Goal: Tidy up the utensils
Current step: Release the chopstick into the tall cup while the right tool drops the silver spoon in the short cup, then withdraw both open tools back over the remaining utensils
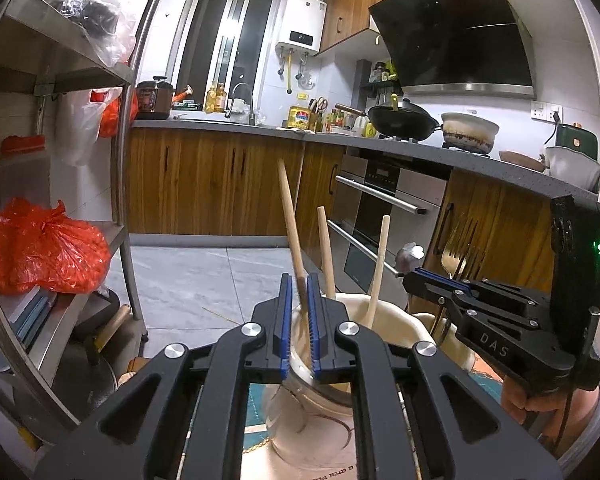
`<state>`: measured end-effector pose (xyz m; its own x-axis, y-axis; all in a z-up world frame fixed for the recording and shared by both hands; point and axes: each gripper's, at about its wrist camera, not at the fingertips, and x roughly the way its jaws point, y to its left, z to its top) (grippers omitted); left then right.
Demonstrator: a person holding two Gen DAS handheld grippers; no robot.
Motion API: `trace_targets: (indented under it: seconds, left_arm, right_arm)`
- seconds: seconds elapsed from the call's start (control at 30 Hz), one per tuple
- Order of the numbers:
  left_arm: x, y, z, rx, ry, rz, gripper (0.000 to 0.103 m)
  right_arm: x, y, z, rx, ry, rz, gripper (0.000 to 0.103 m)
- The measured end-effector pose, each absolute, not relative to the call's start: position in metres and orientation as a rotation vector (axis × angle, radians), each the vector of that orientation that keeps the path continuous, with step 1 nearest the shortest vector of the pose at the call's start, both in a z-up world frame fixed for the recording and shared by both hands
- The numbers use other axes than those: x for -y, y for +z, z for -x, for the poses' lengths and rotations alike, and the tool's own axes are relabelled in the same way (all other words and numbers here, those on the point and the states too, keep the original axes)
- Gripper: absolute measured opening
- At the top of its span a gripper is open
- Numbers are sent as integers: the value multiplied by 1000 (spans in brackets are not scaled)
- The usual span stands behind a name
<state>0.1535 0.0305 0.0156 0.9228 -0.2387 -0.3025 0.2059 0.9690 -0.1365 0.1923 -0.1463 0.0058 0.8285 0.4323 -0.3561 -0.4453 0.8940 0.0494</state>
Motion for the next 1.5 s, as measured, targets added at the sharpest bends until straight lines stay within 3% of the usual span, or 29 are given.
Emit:
trace_targets:
  seconds: [0.1,0.2,0.27,0.33,0.57,0.63,0.73,0.87,1.1,1.5]
  left_arm:
    - [-30,16,-153,-319,-227,105,26]
    - [-29,15,-154,-321,-226,100,27]
    - [-27,16,-153,-322,-226,91,31]
    - [-26,16,-151,-318,-228,80,41]
    - [-24,25,-134,-281,-228,53,59]
    - [-26,28,-125,-265,-226,57,71]
    - [-30,34,-111,-239,-223,65,85]
    - [-31,40,-91,-206,-222,58,98]
    - [-33,39,-67,-218,-238,47,97]
    - [-33,20,-28,-309,-268,25,97]
  right_arm:
    - [145,3,-194,-388,463,36,2]
    - [145,4,-194,-390,463,44,3]
    - [146,5,-190,-384,467,42,10]
    - [148,9,-186,-371,474,37,21]
    - [160,21,-162,-305,464,48,53]
    - [166,25,-153,-278,459,30,77]
    - [175,33,-141,-245,464,-5,94]
    - [184,41,-122,-189,463,-35,98]
    - [198,40,-91,-168,400,-71,98]
    - [201,9,-57,-313,340,9,98]
